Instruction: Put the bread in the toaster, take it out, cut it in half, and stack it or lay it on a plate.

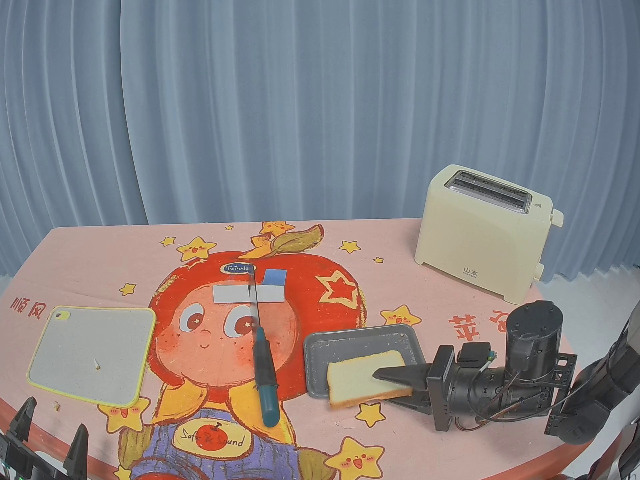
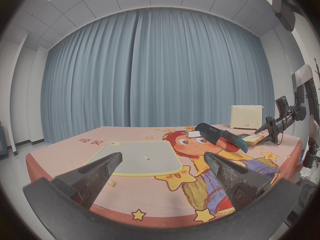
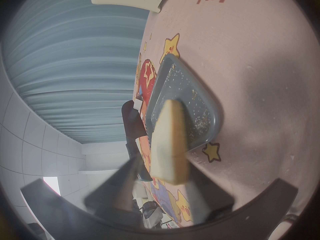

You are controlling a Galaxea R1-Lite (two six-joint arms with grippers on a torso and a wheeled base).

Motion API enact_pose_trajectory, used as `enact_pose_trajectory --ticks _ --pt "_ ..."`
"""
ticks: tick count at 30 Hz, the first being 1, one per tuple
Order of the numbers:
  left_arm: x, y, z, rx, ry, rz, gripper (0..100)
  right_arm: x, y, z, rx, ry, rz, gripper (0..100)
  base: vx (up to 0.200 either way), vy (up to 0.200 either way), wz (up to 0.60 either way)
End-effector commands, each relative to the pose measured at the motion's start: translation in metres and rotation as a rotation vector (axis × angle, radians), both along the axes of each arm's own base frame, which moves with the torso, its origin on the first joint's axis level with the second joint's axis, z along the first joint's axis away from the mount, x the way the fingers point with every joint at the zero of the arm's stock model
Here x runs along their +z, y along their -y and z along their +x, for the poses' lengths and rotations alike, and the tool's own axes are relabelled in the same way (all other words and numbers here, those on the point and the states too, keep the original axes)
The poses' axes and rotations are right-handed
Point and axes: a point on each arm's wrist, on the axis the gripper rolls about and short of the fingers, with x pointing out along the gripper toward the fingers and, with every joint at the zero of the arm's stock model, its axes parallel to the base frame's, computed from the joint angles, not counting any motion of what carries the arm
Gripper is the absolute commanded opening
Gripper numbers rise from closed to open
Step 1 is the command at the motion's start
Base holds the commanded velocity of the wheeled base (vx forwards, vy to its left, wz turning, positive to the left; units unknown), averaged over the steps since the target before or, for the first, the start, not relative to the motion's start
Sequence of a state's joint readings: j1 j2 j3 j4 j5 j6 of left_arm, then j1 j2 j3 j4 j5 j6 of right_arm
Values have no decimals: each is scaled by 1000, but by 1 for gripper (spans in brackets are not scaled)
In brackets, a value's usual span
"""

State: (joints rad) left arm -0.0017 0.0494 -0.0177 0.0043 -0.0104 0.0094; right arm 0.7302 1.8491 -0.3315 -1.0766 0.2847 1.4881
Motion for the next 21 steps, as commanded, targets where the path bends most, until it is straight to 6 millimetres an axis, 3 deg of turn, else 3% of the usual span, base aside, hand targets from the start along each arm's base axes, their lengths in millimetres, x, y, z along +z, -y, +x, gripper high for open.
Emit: enact_pose_trajectory --ticks 1,11,21 --pt "-5 0 1 0 -18 0 100 -3 -3 1 3 -10 -4 0 0 0 0" --pt "-5 0 1 0 -18 0 100 3 -1 1 -4 11 14 0 0 0 0" --pt "-5 0 1 0 -18 0 100 39 10 -9 -11 120 104 0 0 0 0"
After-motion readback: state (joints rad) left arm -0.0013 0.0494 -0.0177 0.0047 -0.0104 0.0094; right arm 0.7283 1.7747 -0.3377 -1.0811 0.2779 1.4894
